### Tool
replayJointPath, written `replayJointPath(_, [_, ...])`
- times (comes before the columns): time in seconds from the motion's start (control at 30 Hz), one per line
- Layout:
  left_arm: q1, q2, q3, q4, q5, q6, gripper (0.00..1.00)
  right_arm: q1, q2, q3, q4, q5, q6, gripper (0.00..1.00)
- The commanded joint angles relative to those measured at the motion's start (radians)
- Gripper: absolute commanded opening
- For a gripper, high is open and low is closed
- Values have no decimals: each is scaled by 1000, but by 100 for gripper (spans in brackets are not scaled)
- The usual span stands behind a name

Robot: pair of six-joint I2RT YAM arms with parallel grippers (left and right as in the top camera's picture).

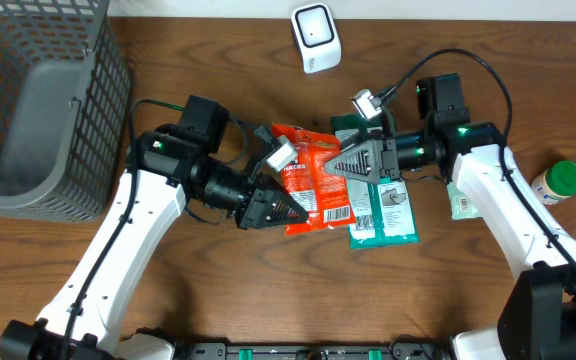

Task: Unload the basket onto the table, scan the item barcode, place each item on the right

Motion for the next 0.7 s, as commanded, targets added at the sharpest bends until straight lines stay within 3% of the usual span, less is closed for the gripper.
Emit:
replayJointPath(0.0, [-4, -2, -3, -1, 39, 29, 10, 19, -21, -6, 11, -32, -26, 59])
replayJointPath(0.43, [-31, -2, -3, 2, 31, 35, 10, 42, -21, -6, 151, 15, 35, 50])
replayJointPath(0.67, [-40, -2, -3, 2, -28, 35, 10, 41, -21, -6, 230, 15, 57, 12])
